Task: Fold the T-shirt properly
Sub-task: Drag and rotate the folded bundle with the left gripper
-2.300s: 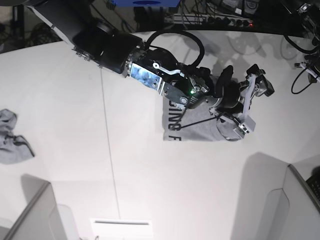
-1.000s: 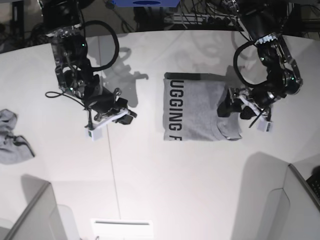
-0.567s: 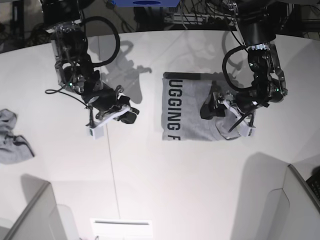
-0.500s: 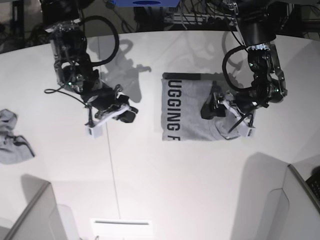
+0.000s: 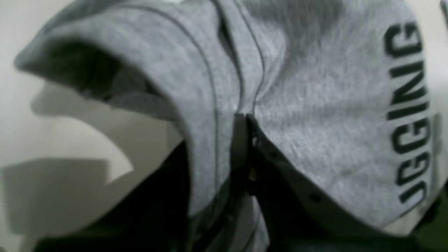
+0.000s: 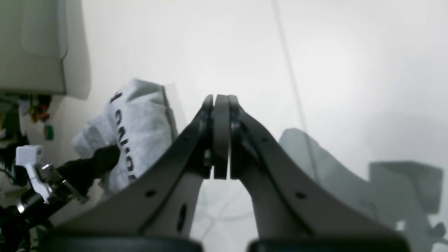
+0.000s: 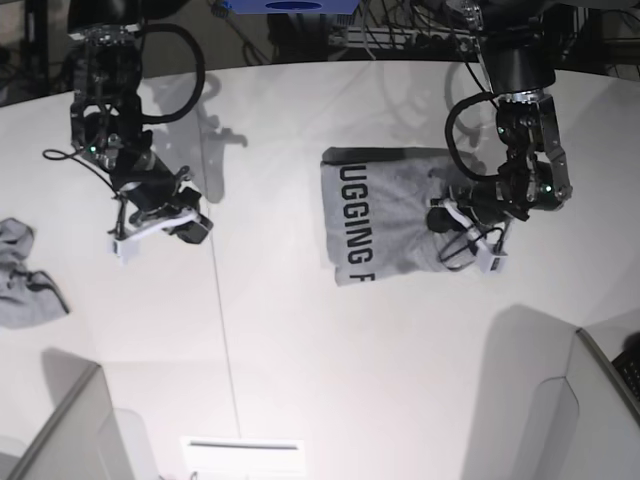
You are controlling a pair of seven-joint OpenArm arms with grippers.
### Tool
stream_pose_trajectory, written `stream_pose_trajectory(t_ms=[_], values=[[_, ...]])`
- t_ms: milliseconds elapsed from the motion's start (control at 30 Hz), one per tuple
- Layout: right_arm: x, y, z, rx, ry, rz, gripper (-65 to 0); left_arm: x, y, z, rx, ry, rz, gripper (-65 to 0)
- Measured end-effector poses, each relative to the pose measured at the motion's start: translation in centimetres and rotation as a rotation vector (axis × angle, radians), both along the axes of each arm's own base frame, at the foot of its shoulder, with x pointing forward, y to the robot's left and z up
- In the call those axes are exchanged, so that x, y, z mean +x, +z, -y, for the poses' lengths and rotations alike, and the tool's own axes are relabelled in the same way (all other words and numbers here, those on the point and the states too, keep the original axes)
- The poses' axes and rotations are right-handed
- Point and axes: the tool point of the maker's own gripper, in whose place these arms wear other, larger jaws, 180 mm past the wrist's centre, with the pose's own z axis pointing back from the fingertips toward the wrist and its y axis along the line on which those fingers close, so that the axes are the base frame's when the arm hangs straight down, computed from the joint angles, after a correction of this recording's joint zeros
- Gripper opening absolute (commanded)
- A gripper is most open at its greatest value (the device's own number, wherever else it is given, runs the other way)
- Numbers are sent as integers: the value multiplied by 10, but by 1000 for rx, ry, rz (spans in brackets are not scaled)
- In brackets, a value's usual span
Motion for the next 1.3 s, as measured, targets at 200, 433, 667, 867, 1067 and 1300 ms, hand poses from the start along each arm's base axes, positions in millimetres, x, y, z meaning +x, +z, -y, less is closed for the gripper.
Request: stream_pose_trajectory(t_ms=[200,433,667,867,1067,1300], values=[[-10,-7,35,-19,-96,-27,-650,2,-4,26,80,-154,8,-650],[-28,-13,79,-50,-213,-53,-650,6,-2,60,224,-446,14,-650],[-52,-21,115,-82,-313,-90,-650,6,0,95,322,-667,31,-650],[-70,-24,139,-105,-380,-113,-650,2,2,123,408,-855,55,-650],[-93,-32,152,-80,-475,-150,-650,-3,3,141,460,-987,77,-650],[-112,-41,153,-93,-480,-194,-650,2,7,147,528,-1077,102,-650]])
